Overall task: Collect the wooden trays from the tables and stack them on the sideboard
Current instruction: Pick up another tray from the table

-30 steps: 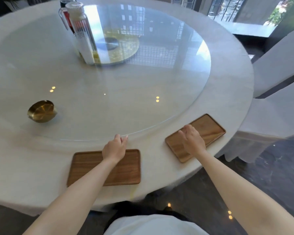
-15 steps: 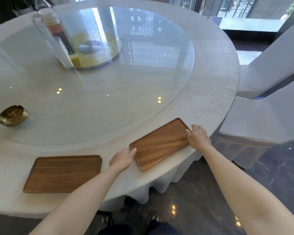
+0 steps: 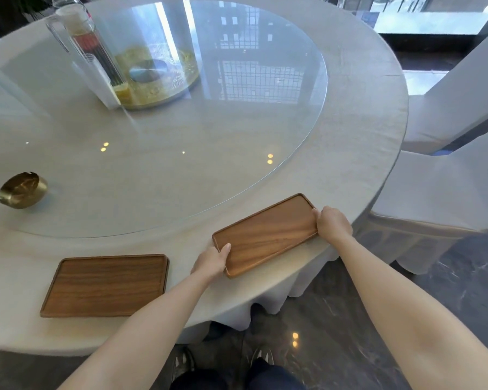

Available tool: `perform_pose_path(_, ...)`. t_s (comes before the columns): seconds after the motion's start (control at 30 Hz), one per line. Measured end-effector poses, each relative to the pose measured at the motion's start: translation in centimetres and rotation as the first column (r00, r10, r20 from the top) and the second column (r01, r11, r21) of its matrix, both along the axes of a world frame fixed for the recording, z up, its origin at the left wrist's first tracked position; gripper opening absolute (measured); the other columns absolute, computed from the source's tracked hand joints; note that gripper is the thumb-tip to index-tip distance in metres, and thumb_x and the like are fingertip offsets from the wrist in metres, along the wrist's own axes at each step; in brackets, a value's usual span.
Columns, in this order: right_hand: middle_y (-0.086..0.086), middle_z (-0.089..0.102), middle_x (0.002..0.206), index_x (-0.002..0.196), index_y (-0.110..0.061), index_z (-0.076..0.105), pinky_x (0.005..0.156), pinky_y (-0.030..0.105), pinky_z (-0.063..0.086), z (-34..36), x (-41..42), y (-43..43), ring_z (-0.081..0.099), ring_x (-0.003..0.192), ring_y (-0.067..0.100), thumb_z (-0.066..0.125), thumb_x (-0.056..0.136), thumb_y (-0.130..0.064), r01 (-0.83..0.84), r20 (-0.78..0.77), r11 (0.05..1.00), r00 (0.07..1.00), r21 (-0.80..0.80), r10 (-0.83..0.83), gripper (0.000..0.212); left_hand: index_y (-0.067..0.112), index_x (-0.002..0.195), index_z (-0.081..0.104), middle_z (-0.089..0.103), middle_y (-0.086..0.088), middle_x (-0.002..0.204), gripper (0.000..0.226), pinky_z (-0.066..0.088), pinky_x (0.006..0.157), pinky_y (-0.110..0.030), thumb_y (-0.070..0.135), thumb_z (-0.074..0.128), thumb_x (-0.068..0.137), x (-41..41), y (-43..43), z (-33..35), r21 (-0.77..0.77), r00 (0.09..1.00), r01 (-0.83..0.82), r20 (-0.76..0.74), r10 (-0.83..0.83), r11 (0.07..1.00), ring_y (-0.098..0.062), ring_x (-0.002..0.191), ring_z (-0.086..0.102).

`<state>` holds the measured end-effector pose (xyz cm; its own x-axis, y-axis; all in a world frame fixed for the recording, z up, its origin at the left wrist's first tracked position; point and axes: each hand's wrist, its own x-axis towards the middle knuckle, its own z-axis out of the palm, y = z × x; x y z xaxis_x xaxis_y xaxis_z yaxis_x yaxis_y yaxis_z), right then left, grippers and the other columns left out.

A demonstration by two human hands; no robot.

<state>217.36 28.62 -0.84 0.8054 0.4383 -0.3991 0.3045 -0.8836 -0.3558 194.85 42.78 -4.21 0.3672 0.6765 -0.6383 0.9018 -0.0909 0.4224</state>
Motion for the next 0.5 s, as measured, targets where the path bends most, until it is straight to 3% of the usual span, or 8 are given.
perform_pose_path(0.07, 0.023, 0.058, 0.116, 0.107, 0.004, 0.054, 0.076, 0.039, 0.041, 0.2, -0.4, 0.0, 0.055, 0.105, 0.038, 0.027, 0.100, -0.032, 0.006, 0.036, 1.000, 0.999, 0.008, -0.006, 0.046, 0.004, 0.113, 0.061, 0.064, -0.017, 0.117, 0.055, 0.045, 0.094, -0.038, 0.048, 0.032, 0.095, -0.3, 0.5, 0.1, 0.051, 1.000, -0.011, 0.005, 0.011, 0.999, -0.034, 0.111, 0.057)
perform_pose_path(0.17, 0.023, 0.060, 0.111, 0.101, 0.003, 0.054, 0.070, 0.035, 0.036, 0.5, -1.3, 0.2, 0.056, 0.098, 0.037, 0.027, 0.100, -0.031, 0.013, 0.063, 1.000, 0.998, 0.024, -0.015, 0.043, 0.005, 0.118, 0.059, 0.062, -0.018, 0.122, 0.053, 0.045, 0.094, -0.038, 0.045, 0.031, 0.097, -0.8, 1.5, 0.6, 0.136, 0.999, 0.014, 0.030, -0.018, 0.991, -0.036, 0.114, 0.056)
perform_pose_path(0.3, 0.013, 0.055, 0.083, 0.075, -0.006, 0.044, 0.065, 0.034, 0.035, 1.3, -3.0, 1.2, 0.048, 0.077, 0.029, 0.028, 0.099, -0.029, 0.061, 0.076, 0.988, 0.994, 0.142, -0.072, 0.037, 0.001, 0.108, 0.058, 0.065, -0.020, 0.113, 0.052, 0.045, 0.086, -0.039, 0.044, 0.031, 0.097, -2.2, 3.4, 2.0, 0.251, 0.995, -0.001, 0.096, -0.024, 0.968, -0.037, 0.107, 0.058)
perform_pose_path(0.4, 0.005, 0.045, 0.068, 0.067, -0.009, 0.038, 0.063, 0.034, 0.033, 2.3, -4.9, 2.6, 0.047, 0.073, 0.028, 0.028, 0.099, -0.030, 0.043, 0.120, 0.975, 0.990, 0.217, -0.071, 0.040, 0.004, 0.087, 0.050, 0.066, -0.021, 0.104, 0.045, 0.041, 0.074, -0.036, 0.043, 0.031, 0.097, -4.2, 5.6, 3.6, 0.333, 0.986, 0.008, 0.152, -0.062, 0.943, -0.038, 0.100, 0.060)
perform_pose_path(0.5, 0.001, 0.041, 0.063, 0.058, -0.017, 0.030, 0.062, 0.036, 0.032, 3.4, -7.7, 4.9, 0.046, 0.072, 0.028, 0.028, 0.099, -0.032, -0.013, 0.171, 0.970, 0.985, 0.244, -0.030, 0.044, 0.006, 0.085, 0.049, 0.065, -0.021, 0.099, 0.043, 0.037, 0.070, -0.034, 0.042, 0.029, 0.098, -7.0, 8.6, 4.9, 0.394, 0.982, 0.014, 0.167, -0.086, 0.919, -0.038, 0.094, 0.060)
